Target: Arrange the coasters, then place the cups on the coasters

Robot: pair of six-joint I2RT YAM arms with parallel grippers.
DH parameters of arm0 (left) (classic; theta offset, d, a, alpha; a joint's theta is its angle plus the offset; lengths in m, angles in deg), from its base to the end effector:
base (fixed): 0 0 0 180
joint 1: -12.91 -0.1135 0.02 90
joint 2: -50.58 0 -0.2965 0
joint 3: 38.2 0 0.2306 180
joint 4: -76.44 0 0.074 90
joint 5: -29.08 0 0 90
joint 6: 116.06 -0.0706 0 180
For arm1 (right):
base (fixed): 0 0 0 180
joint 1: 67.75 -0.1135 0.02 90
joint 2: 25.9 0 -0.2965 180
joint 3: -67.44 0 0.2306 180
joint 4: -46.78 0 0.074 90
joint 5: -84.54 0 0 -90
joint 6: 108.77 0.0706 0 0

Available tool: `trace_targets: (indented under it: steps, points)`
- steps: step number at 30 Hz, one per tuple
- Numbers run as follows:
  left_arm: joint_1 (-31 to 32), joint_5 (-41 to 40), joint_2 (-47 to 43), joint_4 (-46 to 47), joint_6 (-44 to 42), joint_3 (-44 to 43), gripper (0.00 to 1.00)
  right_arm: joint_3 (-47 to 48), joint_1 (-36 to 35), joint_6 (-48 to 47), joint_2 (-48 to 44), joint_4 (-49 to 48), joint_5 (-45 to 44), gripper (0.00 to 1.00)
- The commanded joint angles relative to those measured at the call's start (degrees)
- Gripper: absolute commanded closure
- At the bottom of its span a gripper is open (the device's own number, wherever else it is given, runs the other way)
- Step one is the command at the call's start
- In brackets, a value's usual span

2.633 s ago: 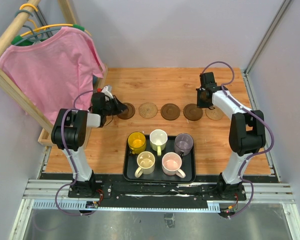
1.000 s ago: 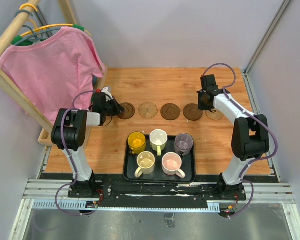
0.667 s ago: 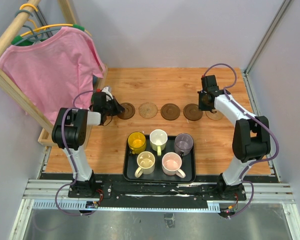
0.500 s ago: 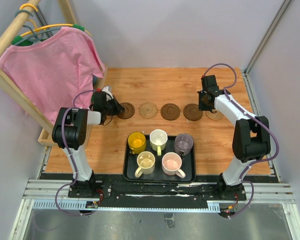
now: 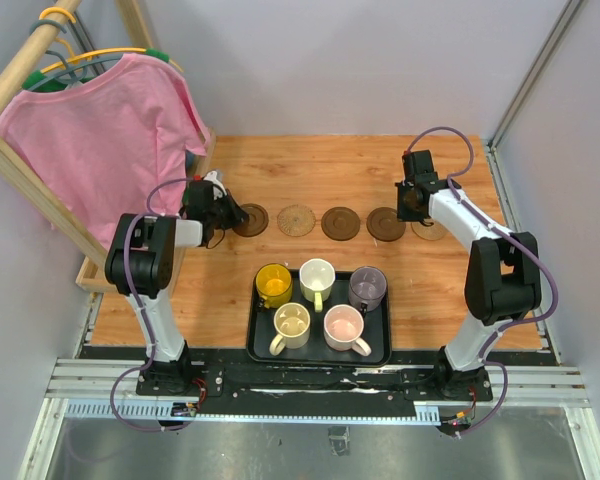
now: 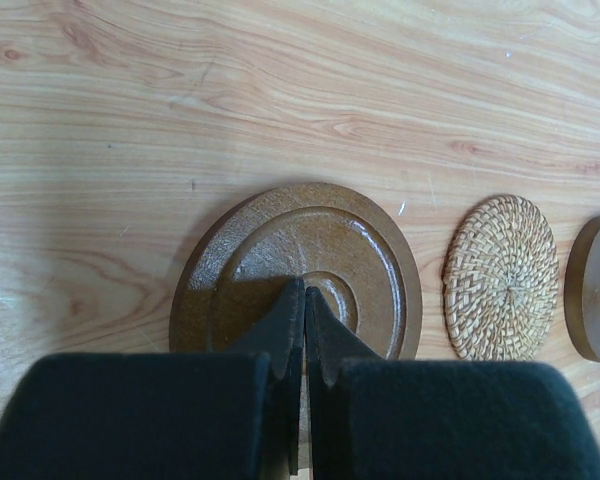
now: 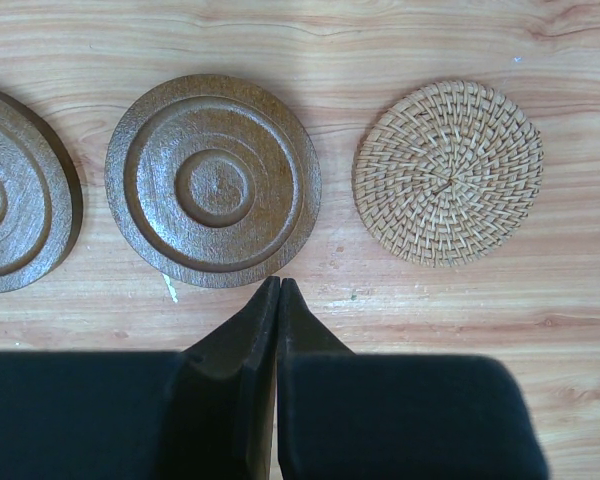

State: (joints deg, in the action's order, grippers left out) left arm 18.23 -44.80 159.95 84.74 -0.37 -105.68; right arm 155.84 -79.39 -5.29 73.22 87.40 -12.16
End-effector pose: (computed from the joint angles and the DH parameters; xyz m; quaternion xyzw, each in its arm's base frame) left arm 0.4046 -0.0574 0.1608 -0.0891 0.8705 -0.2442 0.4179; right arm 0.3774 0.0693 0.2508 0.0345 0.9416 0.0180 0.3345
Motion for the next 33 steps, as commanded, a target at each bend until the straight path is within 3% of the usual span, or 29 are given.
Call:
trace_targets:
  steps: [1,15,19,25,26,29,33]
  points:
    - [-0.1,0.4,1.0,0.1,-0.9,-1.2,0.99,-0.6,-1.6,0.0,-1.8,0.7,-1.2,0.99]
    - [-0.1,7.4,-5.5,3.8,-1.3,0.1,0.86,-1.3,-1.9,-0.4,-6.1,0.5,-2.6,0.98]
    - [-0.1,7.6,-8.7,3.5,-0.7,1.3,0.83,-4.2,-2.1,-0.2,-11.1,-1.5,-2.6,0.78]
    - [-0.1,7.1,-15.4,2.3,-0.7,3.2,0.69,-6.6,-2.0,0.6,-19.5,-2.6,-3.1,0.52]
    - [-0.1,7.0,-17.2,2.0,-0.7,3.5,0.67,-6.8,-1.9,0.6,-20.8,-2.9,-3.0,0.44]
    - [-0.1,6.7,-21.4,1.3,-0.8,4.7,0.6,-7.0,-1.9,0.5,-24.2,-3.5,-2.5,0.04]
    - [-0.1,5.7,-27.1,0.1,-0.8,6.5,0.5,-8.5,-1.5,0.5,-28.2,-5.6,-0.5,0.02]
